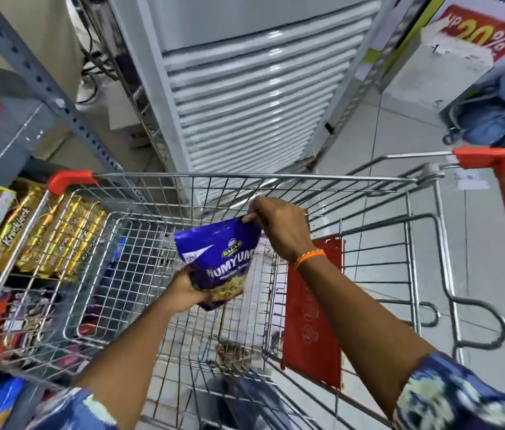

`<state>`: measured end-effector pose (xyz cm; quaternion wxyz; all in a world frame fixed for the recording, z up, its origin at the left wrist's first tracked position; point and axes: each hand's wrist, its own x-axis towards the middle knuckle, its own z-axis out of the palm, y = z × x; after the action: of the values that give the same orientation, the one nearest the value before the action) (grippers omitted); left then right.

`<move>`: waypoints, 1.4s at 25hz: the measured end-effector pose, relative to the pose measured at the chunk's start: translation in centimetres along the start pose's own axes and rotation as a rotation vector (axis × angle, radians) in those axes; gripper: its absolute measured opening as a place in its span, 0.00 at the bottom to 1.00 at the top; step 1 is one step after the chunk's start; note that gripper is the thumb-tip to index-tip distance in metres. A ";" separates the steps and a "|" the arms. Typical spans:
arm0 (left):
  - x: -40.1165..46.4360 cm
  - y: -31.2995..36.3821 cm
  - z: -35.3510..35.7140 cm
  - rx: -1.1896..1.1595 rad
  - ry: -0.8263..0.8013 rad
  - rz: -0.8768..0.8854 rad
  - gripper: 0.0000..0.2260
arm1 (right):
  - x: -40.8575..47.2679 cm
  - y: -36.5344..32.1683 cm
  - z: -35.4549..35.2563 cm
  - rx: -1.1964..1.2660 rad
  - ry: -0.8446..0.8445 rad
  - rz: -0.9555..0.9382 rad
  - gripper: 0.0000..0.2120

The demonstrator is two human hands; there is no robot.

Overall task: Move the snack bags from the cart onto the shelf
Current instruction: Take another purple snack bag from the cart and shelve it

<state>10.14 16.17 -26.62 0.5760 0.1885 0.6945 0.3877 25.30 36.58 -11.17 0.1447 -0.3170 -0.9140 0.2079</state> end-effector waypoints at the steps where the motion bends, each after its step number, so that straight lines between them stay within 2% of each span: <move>1: -0.7 1.2 -0.6 0.003 -0.032 0.008 0.46 | 0.3 -0.7 -0.2 0.026 0.021 0.001 0.08; 4: -5.0 4.9 -2.7 0.001 -0.111 0.002 0.49 | 1.7 -3.8 -1.8 0.161 0.083 0.001 0.10; 7: -10.0 7.4 -5.2 -0.015 -0.068 -0.002 0.52 | 3.0 -7.9 -4.0 0.305 0.194 -0.027 0.10; 11: -17.6 12.1 -8.5 -0.011 0.075 0.070 0.48 | 5.9 -13.9 -8.0 0.434 0.333 -0.097 0.10; 14: -23.1 16.9 -10.4 0.016 0.182 0.265 0.48 | 8.4 -19.8 -12.2 0.470 0.450 -0.223 0.12; 17: -28.5 21.4 -12.7 0.063 0.296 0.431 0.40 | 10.6 -26.2 -16.9 0.552 0.600 -0.372 0.10; 21: -36.0 26.0 -16.1 0.079 0.437 0.582 0.33 | 12.4 -34.9 -23.1 0.672 0.713 -0.515 0.10; 23: -39.6 28.1 -17.6 0.168 0.505 0.645 0.29 | 12.9 -38.8 -25.6 0.708 0.772 -0.611 0.10; 27: -46.4 31.2 -20.1 0.344 0.760 0.753 0.33 | 13.2 -47.1 -30.5 0.789 0.913 -0.763 0.10; 31: -52.2 33.6 -22.2 0.457 0.985 0.832 0.30 | 14.2 -54.5 -34.8 0.849 0.939 -0.825 0.11; 35: -54.6 35.4 -24.3 0.356 1.092 0.864 0.21 | 15.9 -59.7 -36.3 0.839 0.925 -0.829 0.12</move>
<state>-4.94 -8.08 36.75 -0.0980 0.3168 0.7996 0.5007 -3.35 14.67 50.78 0.6894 0.0799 -0.6484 0.3130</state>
